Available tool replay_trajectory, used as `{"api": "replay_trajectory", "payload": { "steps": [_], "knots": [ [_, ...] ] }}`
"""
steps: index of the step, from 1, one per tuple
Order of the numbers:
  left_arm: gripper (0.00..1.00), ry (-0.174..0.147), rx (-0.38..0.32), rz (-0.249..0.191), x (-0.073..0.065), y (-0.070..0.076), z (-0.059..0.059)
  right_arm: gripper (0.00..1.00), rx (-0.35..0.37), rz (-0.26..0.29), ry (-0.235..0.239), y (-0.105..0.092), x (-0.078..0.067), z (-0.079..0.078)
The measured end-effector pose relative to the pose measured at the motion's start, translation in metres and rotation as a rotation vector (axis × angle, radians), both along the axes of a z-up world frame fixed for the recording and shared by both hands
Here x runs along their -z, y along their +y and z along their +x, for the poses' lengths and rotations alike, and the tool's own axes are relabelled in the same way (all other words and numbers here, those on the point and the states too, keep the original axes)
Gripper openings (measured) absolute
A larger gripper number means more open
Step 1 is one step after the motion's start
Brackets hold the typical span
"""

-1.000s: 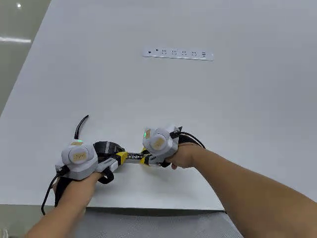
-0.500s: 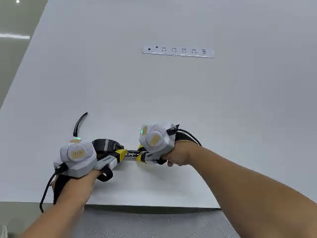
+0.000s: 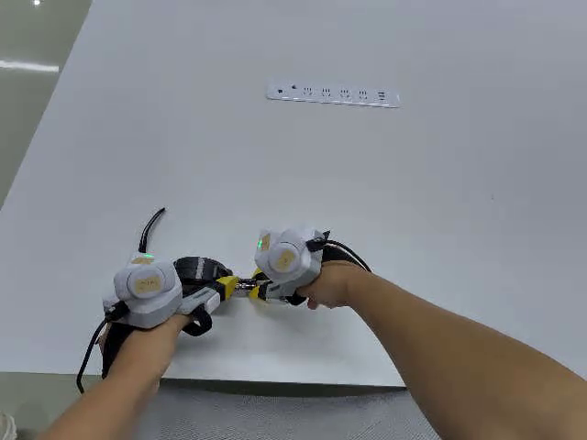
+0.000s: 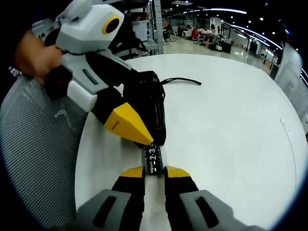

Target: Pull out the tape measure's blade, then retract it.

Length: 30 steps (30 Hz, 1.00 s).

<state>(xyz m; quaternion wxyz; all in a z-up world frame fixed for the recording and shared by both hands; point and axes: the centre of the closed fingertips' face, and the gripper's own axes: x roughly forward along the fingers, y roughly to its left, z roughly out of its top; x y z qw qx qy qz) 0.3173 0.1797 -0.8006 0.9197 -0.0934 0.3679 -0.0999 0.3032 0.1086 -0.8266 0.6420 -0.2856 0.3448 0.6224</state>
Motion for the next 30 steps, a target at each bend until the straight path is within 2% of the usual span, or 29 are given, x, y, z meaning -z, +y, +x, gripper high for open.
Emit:
{"api": "replay_trajectory", "payload": {
  "steps": [7, 30],
  "knots": [
    [0.62, 0.0, 0.002, 0.0, -0.001, 0.0, 0.0, 0.14, -0.013, 0.003, -0.002, 0.009, 0.0, -0.001],
    [0.62, 0.001, 0.001, 0.002, -0.001, 0.0, 0.0, 0.14, -0.041, 0.01, -0.003, 0.02, 0.0, -0.001]
  ]
}}
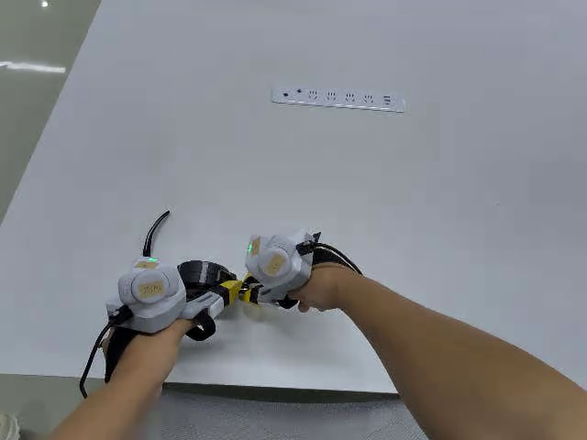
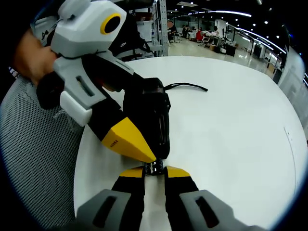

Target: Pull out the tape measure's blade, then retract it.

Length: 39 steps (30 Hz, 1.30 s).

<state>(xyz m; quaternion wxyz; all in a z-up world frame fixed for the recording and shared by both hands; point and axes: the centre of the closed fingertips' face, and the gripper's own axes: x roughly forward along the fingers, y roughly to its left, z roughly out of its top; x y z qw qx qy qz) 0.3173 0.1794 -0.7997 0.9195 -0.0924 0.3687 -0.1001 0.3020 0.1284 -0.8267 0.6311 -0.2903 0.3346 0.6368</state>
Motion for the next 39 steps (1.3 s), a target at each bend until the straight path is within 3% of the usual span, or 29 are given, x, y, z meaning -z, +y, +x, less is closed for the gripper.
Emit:
{"api": "replay_trajectory", "payload": {
  "steps": [23, 26, 30, 31, 33, 35, 36, 37, 39],
  "knots": [
    [0.63, -0.003, -0.009, -0.006, 0.0, -0.001, 0.001, 0.15, -0.034, 0.017, -0.022, 0.007, 0.001, -0.001],
    [0.64, 0.012, -0.011, 0.005, 0.0, -0.001, 0.0, 0.15, -0.044, 0.019, -0.038, 0.008, 0.001, -0.001],
    [0.65, -0.005, -0.014, -0.015, 0.001, -0.001, 0.001, 0.15, -0.036, 0.023, -0.041, 0.008, 0.0, -0.001],
    [0.65, -0.003, -0.015, -0.029, 0.001, -0.001, 0.001, 0.15, -0.034, 0.025, -0.041, 0.008, 0.0, -0.001],
    [0.66, 0.048, 0.015, -0.057, 0.007, -0.004, -0.008, 0.16, -0.022, 0.032, -0.046, 0.008, 0.0, 0.0],
    [0.72, 0.042, 0.014, -0.039, 0.008, 0.0, -0.008, 0.24, 0.008, 0.028, -0.051, 0.006, 0.0, 0.002],
    [0.79, 0.04, 0.018, -0.045, 0.006, 0.0, -0.008, 0.29, 0.016, 0.036, -0.053, 0.006, -0.001, 0.001],
    [0.81, 0.041, 0.031, -0.082, 0.003, -0.003, -0.008, 0.32, 0.028, 0.064, -0.063, 0.005, -0.005, 0.0],
    [0.91, 0.041, 0.05, -0.079, 0.003, -0.001, -0.009, 0.33, 0.035, 0.083, -0.081, -0.001, -0.009, -0.002]
  ]
}}
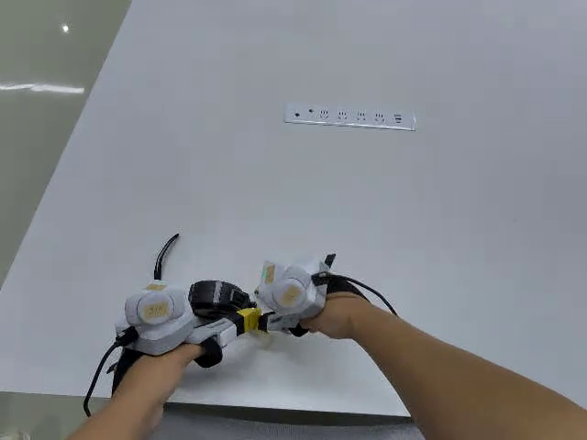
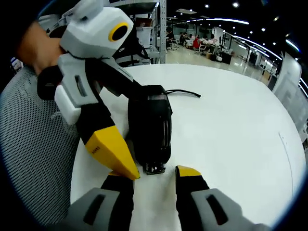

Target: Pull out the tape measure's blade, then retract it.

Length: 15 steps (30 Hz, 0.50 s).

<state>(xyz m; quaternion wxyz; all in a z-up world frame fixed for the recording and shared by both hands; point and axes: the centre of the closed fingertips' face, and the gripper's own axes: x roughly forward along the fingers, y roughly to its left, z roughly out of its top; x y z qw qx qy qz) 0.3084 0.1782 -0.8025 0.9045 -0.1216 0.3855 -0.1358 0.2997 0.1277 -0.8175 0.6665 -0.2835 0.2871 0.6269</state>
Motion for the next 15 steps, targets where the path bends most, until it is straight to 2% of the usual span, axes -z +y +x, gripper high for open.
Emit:
{"api": "replay_trajectory", "payload": {
  "steps": [1, 2, 4, 5, 6, 7, 8, 10, 11, 13, 15],
  "knots": [
    [0.97, -0.011, 0.032, 0.02, 0.0, 0.001, 0.0, 0.35, 0.016, 0.003, -0.003, -0.005, -0.002, 0.0],
    [0.99, -0.017, 0.076, 0.053, -0.002, 0.002, -0.003, 0.37, 0.036, 0.015, -0.004, -0.01, -0.005, 0.0],
    [1.0, -0.018, 0.189, 0.076, -0.004, -0.005, -0.01, 0.43, 0.077, 0.022, -0.013, -0.023, -0.007, 0.003],
    [1.0, -0.02, 0.231, 0.108, -0.003, -0.005, -0.013, 0.45, 0.098, 0.028, -0.013, -0.029, -0.01, 0.004],
    [1.0, -0.037, 0.286, 0.155, -0.004, -0.005, -0.015, 0.48, 0.118, 0.041, -0.016, -0.036, -0.014, 0.005],
    [1.0, -0.037, 0.316, 0.175, -0.004, -0.005, -0.016, 0.5, 0.134, 0.051, -0.02, -0.041, -0.019, 0.006],
    [1.0, -0.047, 0.348, 0.18, -0.007, -0.007, -0.018, 0.51, 0.153, 0.065, -0.022, -0.049, -0.025, 0.006],
    [1.0, -0.097, 0.359, 0.147, -0.017, -0.011, -0.016, 0.5, 0.168, 0.088, -0.031, -0.059, -0.034, 0.006],
    [1.0, -0.126, 0.354, 0.132, -0.024, -0.011, -0.014, 0.51, 0.183, 0.102, -0.038, -0.067, -0.042, 0.007],
    [1.0, -0.164, 0.334, 0.119, -0.034, -0.006, -0.009, 0.52, 0.229, 0.143, -0.046, -0.078, -0.057, 0.009],
    [1.0, -0.191, 0.311, 0.102, -0.044, -0.003, -0.006, 0.55, 0.257, 0.169, -0.042, -0.086, -0.068, 0.008]
  ]
}}
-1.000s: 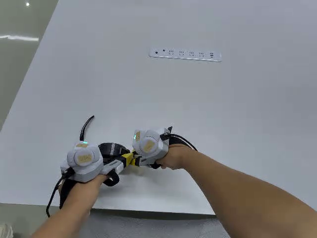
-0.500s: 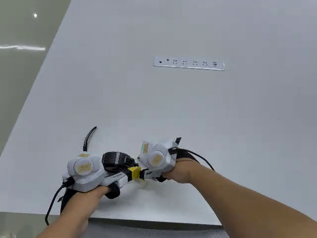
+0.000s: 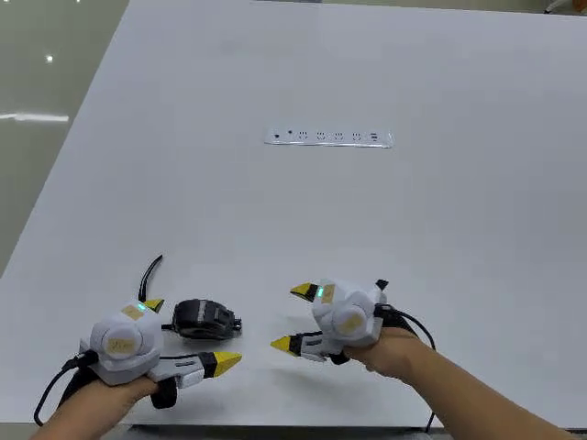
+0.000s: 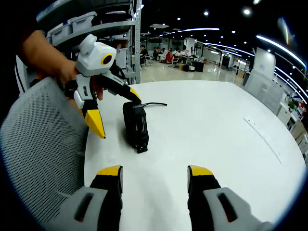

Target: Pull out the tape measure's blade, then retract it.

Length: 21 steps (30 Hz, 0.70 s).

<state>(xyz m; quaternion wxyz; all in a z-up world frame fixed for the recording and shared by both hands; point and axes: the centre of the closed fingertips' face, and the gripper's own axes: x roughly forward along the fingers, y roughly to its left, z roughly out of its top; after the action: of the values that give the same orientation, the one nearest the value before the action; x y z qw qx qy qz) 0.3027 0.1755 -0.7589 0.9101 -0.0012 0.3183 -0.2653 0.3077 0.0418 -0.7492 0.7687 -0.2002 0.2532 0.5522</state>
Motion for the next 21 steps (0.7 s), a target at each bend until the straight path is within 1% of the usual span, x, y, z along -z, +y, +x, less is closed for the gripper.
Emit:
{"api": "replay_trajectory", "payload": {
  "steps": [1, 2, 3, 4, 5, 6, 8, 10, 11, 12, 13, 15, 16, 17, 18, 19, 20, 21],
  "knots": [
    [1.0, -0.006, 0.002, -0.028, -0.007, 0.001, 0.0, 0.58, 0.018, 0.018, 0.002, -0.006, -0.008, -0.002],
    [1.0, -0.01, 0.012, -0.053, -0.012, 0.0, -0.001, 0.61, 0.02, 0.021, -0.001, -0.01, -0.012, -0.004],
    [1.0, -0.038, 0.021, -0.049, -0.018, 0.003, 0.0, 0.63, 0.022, 0.028, -0.011, -0.016, -0.018, -0.007],
    [1.0, -0.06, 0.024, -0.019, -0.021, 0.008, 0.002, 0.64, 0.026, 0.029, -0.016, -0.02, -0.02, -0.009],
    [1.0, -0.065, 0.035, -0.015, -0.026, 0.01, 0.0, 0.64, 0.031, 0.026, -0.023, -0.027, -0.024, -0.012],
    [1.0, -0.065, 0.035, -0.022, -0.029, 0.012, -0.001, 0.65, 0.033, 0.021, -0.031, -0.032, -0.024, -0.013],
    [1.0, -0.072, 0.036, -0.019, -0.035, 0.018, -0.002, 0.68, 0.05, 0.011, -0.044, -0.045, -0.027, -0.016],
    [1.0, -0.079, 0.032, -0.02, -0.037, 0.025, -0.004, 0.7, 0.079, 0.022, -0.032, -0.056, -0.029, -0.018],
    [1.0, -0.084, 0.027, -0.014, -0.035, 0.03, -0.006, 0.7, 0.106, 0.036, -0.016, -0.065, -0.03, -0.021],
    [1.0, -0.085, 0.025, -0.008, -0.034, 0.033, -0.007, 0.71, 0.122, 0.04, -0.011, -0.072, -0.03, -0.022],
    [1.0, -0.082, 0.023, -0.011, -0.035, 0.033, -0.013, 0.72, 0.148, 0.047, -0.015, -0.082, -0.031, -0.023],
    [1.0, -0.08, 0.017, -0.009, -0.034, 0.036, -0.017, 0.73, 0.175, 0.065, -0.005, -0.095, -0.033, -0.026],
    [1.0, -0.072, 0.022, 0.011, -0.032, 0.039, -0.021, 0.75, 0.205, 0.067, 0.002, -0.108, -0.032, -0.027],
    [1.0, -0.076, 0.022, 0.022, -0.033, 0.041, -0.024, 0.76, 0.216, 0.067, -0.001, -0.115, -0.032, -0.028],
    [1.0, -0.144, 0.038, 0.025, -0.042, 0.042, -0.023, 0.78, 0.24, 0.063, 0.002, -0.126, -0.031, -0.029],
    [1.0, -0.163, 0.046, 0.033, -0.045, 0.042, -0.024, 0.79, 0.255, 0.057, 0.001, -0.135, -0.031, -0.03],
    [1.0, -0.162, 0.043, 0.043, -0.044, 0.044, -0.026, 0.8, 0.268, 0.056, -0.003, -0.142, -0.032, -0.03],
    [1.0, -0.143, 0.039, 0.059, -0.042, 0.048, -0.029, 0.81, 0.297, 0.073, -0.003, -0.151, -0.034, -0.03]
  ]
}}
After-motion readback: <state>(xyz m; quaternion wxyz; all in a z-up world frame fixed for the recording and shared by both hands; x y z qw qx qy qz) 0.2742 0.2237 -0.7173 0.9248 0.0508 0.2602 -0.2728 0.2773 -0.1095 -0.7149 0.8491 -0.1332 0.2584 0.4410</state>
